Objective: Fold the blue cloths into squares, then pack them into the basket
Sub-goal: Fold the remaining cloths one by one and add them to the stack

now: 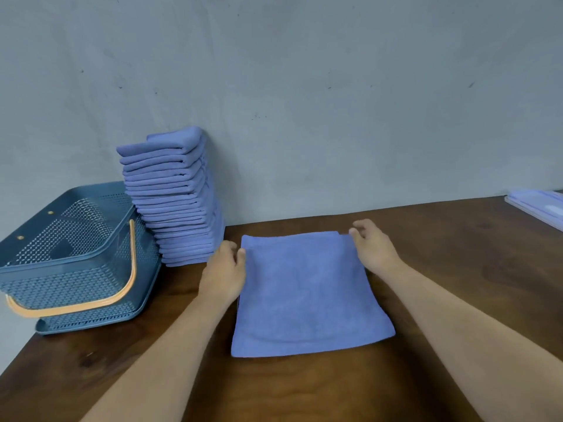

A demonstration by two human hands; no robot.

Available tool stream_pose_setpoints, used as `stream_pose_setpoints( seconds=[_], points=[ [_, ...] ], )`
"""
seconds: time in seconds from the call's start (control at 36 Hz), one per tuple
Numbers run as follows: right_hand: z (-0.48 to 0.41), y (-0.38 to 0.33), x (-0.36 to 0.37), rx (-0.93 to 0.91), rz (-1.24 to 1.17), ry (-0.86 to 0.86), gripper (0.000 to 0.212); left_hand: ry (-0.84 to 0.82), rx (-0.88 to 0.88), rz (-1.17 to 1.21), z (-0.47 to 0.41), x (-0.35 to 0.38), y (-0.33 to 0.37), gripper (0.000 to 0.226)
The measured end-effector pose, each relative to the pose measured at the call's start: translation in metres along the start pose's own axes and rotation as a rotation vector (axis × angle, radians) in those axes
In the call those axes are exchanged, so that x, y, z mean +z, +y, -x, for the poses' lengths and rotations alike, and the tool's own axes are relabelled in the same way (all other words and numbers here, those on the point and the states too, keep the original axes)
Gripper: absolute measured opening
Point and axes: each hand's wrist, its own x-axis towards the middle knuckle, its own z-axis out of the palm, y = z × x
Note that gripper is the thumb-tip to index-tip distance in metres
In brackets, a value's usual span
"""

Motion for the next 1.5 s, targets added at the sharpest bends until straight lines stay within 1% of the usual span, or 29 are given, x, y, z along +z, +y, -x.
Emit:
stream_pose_setpoints(
  seconds=[0.06, 0.11, 0.17, 0.19, 0.25, 0.28, 0.33, 0.36, 0.47, 0.56, 0.61, 0.72, 0.81, 0.86, 0.94, 1.0, 1.08, 1.14, 1.19, 1.33, 1.39, 1.44, 1.5],
  points=[
    [-0.007, 0.002, 0.016, -0.015, 0.211, 0.002, 0.048, 0.061, 0.049, -0.142, -0.002, 0.016, 0.007, 0.038],
    [-0.001, -0.002, 0.032, -0.123, 0.328, -0.049, 0.049, 0.057, 0.168, -0.264, 0.007, 0.033, 0.021, 0.040],
    [0.010, -0.007, 0.047, -0.251, 0.400, -0.149, 0.050, -0.058, 0.281, -0.350, 0.017, 0.047, 0.034, 0.043],
    [0.014, -0.006, 0.054, -0.308, 0.476, -0.189, 0.054, -0.147, 0.309, -0.368, 0.022, 0.053, 0.038, 0.049],
    [0.023, -0.004, 0.063, -0.352, 0.626, -0.279, 0.071, -0.317, 0.318, -0.381, 0.026, 0.060, 0.038, 0.063],
    [0.027, -0.001, 0.066, -0.339, 0.666, -0.336, 0.075, -0.377, 0.312, -0.389, 0.028, 0.063, 0.034, 0.068],
    [0.037, 0.008, 0.069, -0.315, 0.674, -0.430, 0.074, -0.450, 0.284, -0.392, 0.037, 0.063, 0.022, 0.074],
    [0.043, 0.012, 0.069, -0.313, 0.669, -0.446, 0.074, -0.463, 0.269, -0.386, 0.042, 0.063, 0.017, 0.075],
    [0.069, 0.013, 0.062, -0.317, 0.682, -0.436, 0.076, -0.446, 0.270, -0.386, 0.068, 0.055, 0.011, 0.076],
    [0.101, 0.011, 0.058, -0.328, 0.688, -0.431, 0.080, -0.452, 0.281, -0.390, 0.099, 0.044, 0.008, 0.076],
    [0.125, 0.012, 0.055, -0.321, 0.682, -0.421, 0.079, -0.441, 0.281, -0.385, 0.120, 0.037, 0.007, 0.077],
    [0.164, 0.006, 0.046, -0.294, 0.669, -0.435, 0.087, -0.435, 0.286, -0.380, 0.156, 0.026, 0.011, 0.088],
    [0.184, 0.003, 0.041, -0.296, 0.691, -0.461, 0.081, -0.470, 0.284, -0.378, 0.174, 0.018, 0.008, 0.086],
    [0.184, 0.000, 0.035, -0.320, 0.724, -0.448, 0.075, -0.453, 0.303, -0.386, 0.170, 0.013, 0.005, 0.078],
    [0.157, -0.004, 0.030, -0.403, 0.715, -0.332, 0.071, -0.317, 0.353, -0.370, 0.139, 0.009, 0.001, 0.073],
    [0.131, -0.002, 0.035, -0.445, 0.699, -0.356, 0.070, -0.281, 0.326, -0.336, 0.111, 0.010, -0.005, 0.073],
    [0.106, 0.010, 0.043, -0.421, 0.666, -0.488, 0.071, -0.369, 0.228, -0.367, 0.083, 0.013, -0.018, 0.076],
    [0.097, 0.019, 0.039, -0.373, 0.634, -0.519, 0.071, -0.431, 0.186, -0.398, 0.077, 0.014, -0.024, 0.082],
    [0.088, 0.026, 0.029, -0.328, 0.630, -0.496, 0.070, -0.452, 0.170, -0.396, 0.076, 0.014, -0.028, 0.086],
    [0.076, 0.049, 0.010, -0.253, 0.638, -0.427, 0.072, -0.442, 0.176, -0.402, 0.073, 0.017, -0.031, 0.086],
    [0.075, 0.054, 0.008, -0.241, 0.618, -0.364, 0.069, -0.449, 0.172, -0.381, 0.072, 0.017, -0.030, 0.085],
    [0.078, 0.055, 0.007, -0.237, 0.551, -0.229, 0.056, -0.434, 0.168, -0.315, 0.071, 0.017, -0.032, 0.079],
    [0.083, 0.055, 0.001, -0.272, 0.468, -0.131, 0.035, -0.372, 0.160, -0.154, 0.071, 0.013, -0.038, 0.064]
  ],
)
